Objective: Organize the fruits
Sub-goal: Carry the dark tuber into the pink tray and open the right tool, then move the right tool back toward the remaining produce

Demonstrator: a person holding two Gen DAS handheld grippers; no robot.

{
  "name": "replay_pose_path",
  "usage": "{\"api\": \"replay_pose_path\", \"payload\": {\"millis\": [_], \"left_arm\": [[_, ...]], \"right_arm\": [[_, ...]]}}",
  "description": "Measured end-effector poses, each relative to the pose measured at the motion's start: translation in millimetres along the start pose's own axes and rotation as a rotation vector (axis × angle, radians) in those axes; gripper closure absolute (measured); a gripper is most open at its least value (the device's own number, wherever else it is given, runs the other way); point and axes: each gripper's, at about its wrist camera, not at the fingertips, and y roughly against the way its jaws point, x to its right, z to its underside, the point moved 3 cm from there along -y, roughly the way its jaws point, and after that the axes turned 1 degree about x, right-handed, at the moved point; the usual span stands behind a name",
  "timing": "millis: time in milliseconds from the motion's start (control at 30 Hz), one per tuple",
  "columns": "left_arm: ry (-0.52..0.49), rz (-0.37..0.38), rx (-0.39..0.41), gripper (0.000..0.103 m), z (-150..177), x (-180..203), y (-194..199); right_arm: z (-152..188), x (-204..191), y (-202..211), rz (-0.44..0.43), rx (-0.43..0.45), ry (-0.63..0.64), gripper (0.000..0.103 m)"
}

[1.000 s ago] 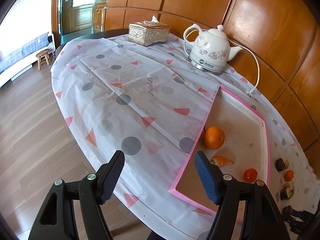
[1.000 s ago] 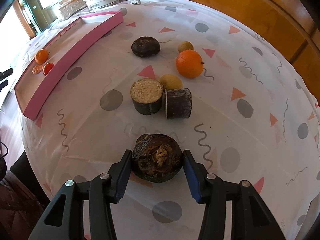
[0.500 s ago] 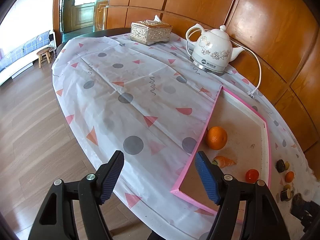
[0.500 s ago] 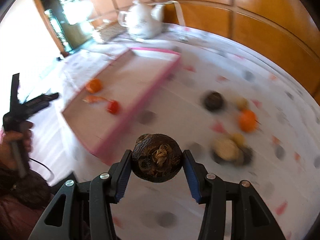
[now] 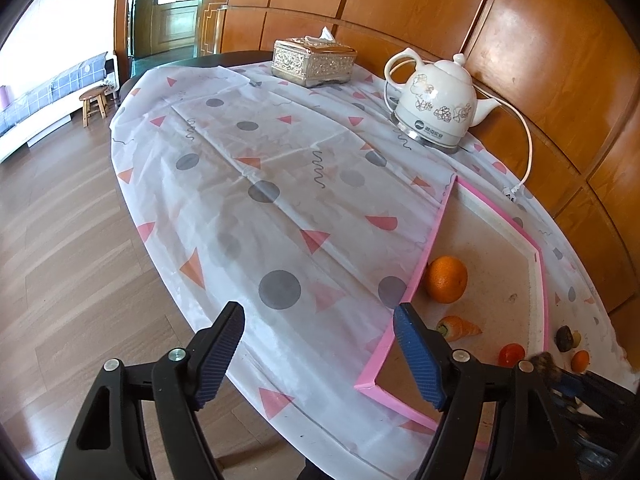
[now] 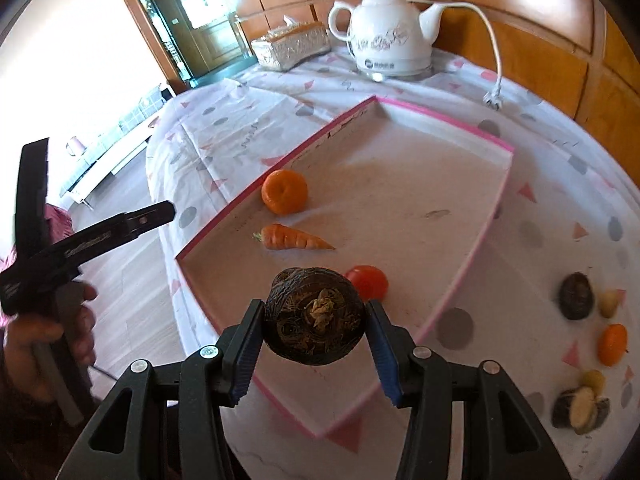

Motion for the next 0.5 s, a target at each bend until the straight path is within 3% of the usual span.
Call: {"api": "replay_pose_path", "payload": {"millis": [233,500], "left_arm": [[-0.005,-0.005,-0.008,0.026,1,1,-3],[-0.032,0.004,0.002,0.026,1,9,1]], "right_arm": [[-3,7,-19,0.027,-0.009,-0.064,0.044],[5,23,21,0.104,0.060,-0.050,0.042]]}}
